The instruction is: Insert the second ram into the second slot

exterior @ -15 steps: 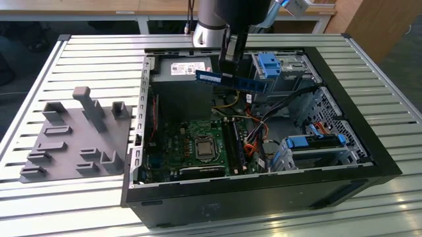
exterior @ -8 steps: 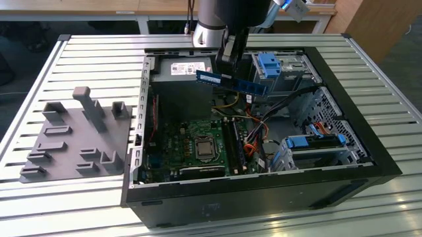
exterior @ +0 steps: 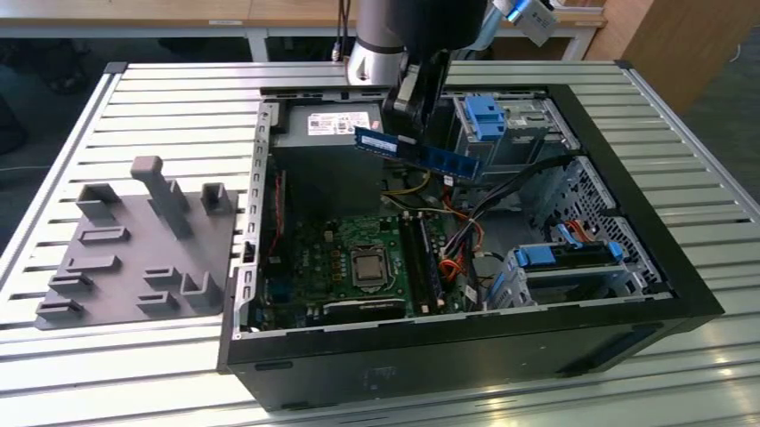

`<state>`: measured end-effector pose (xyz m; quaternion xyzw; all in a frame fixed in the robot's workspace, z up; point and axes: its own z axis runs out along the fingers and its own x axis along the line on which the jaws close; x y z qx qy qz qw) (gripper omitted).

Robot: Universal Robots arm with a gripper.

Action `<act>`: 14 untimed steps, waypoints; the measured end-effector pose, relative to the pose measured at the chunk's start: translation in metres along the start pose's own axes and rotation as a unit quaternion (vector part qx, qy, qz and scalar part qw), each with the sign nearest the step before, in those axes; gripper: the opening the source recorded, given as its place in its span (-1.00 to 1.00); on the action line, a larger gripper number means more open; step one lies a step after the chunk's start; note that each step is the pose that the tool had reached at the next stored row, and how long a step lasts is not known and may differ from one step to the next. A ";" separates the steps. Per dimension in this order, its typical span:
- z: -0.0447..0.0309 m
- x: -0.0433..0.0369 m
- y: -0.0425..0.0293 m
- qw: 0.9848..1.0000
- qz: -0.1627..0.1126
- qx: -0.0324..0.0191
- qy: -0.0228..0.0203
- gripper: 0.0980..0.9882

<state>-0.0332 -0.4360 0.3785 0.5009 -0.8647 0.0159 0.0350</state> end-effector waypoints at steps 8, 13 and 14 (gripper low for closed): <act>0.0038 -0.0002 0.0002 0.999 0.050 -0.014 -0.016 -0.91; 0.0043 0.0010 0.0000 0.997 0.049 -0.034 -0.048 -0.91; 0.0046 0.0021 -0.0007 0.997 0.050 -0.035 -0.049 -0.91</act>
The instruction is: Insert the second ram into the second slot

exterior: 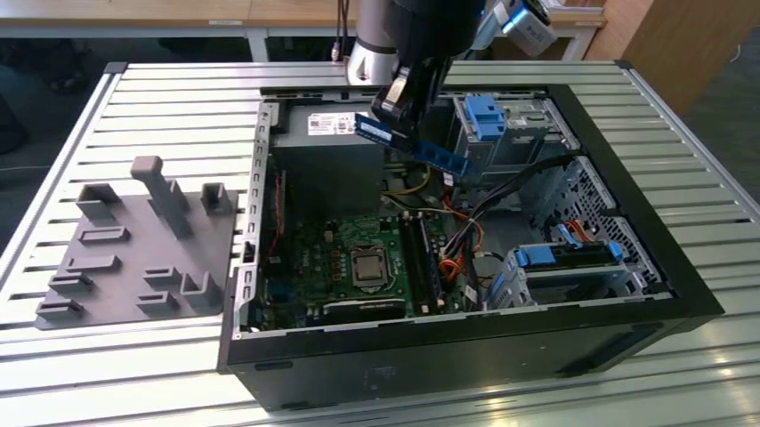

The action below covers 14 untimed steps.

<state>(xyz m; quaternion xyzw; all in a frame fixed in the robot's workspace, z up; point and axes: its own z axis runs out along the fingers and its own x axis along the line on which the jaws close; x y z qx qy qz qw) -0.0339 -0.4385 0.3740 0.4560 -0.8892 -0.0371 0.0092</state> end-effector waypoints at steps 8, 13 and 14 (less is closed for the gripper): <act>0.0051 0.0019 -0.0017 0.999 0.051 0.001 -0.004 -0.91; 0.0098 0.0020 -0.0021 0.995 0.096 0.001 -0.008 -0.91; 0.0107 0.0020 -0.0021 0.994 0.105 0.002 -0.008 -0.91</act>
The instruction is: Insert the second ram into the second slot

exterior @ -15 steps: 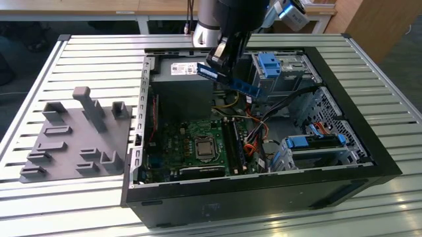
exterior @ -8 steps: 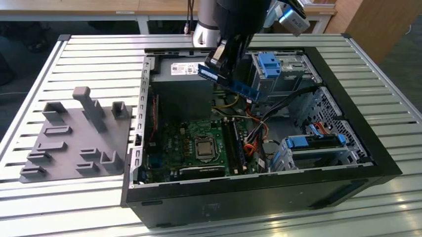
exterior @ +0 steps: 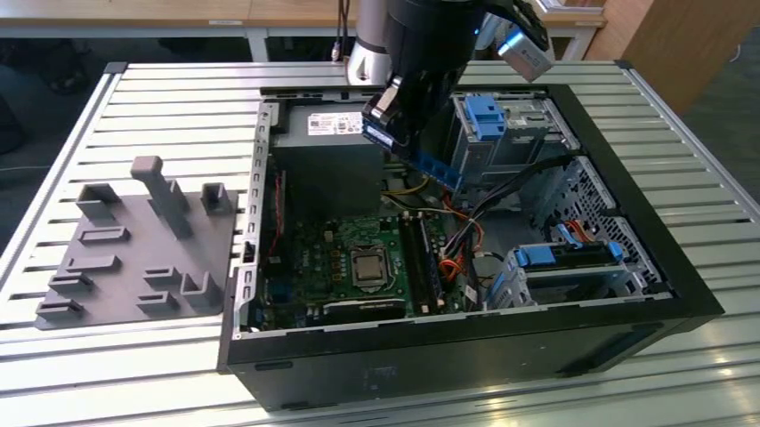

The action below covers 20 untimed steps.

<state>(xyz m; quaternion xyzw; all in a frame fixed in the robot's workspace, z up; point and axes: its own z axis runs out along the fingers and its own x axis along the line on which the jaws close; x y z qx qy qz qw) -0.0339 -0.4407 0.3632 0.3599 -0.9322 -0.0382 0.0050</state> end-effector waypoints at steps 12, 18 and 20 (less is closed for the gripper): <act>0.0113 0.0002 -0.0008 0.994 0.108 0.003 -0.008 -0.91; 0.0181 0.0003 -0.0014 0.987 0.162 0.005 -0.013 -0.91; 0.0202 0.0004 -0.0015 0.984 0.180 0.005 -0.014 -0.91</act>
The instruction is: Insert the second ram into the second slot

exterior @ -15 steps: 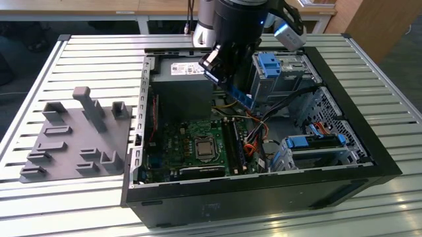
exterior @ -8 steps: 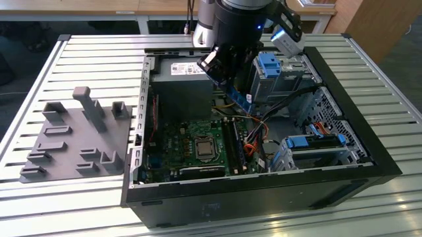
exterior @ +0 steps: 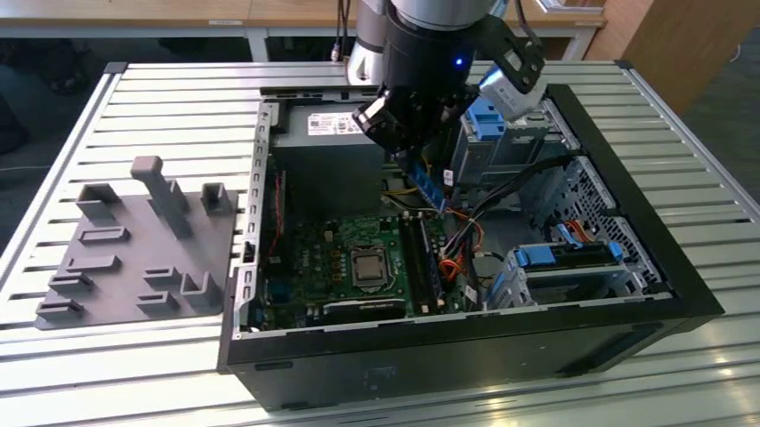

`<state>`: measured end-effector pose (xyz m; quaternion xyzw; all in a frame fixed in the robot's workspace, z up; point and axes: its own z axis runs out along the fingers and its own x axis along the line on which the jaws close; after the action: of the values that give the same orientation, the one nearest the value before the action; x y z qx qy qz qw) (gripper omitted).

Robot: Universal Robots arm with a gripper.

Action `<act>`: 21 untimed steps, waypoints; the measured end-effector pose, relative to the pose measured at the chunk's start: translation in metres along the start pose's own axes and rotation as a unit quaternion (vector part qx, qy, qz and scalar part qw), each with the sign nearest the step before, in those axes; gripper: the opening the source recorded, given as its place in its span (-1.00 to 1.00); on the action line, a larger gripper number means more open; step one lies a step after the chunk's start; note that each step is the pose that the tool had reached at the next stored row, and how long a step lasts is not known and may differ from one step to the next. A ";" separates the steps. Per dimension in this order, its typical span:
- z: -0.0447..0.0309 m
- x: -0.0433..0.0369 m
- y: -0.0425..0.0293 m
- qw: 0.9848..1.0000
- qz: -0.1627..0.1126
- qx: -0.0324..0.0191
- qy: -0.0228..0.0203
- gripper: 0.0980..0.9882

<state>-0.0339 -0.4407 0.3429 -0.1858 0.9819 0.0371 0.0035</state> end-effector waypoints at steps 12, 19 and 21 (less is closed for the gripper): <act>0.0120 0.0002 -0.0009 0.994 0.107 0.004 -0.010 -0.91; 0.0216 0.0004 -0.0016 0.987 0.158 0.005 -0.014 -0.91; 0.0252 0.0005 -0.0018 0.986 0.166 0.006 -0.014 -0.91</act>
<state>-0.0339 -0.4407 0.3176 -0.0199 0.9991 0.0344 0.0124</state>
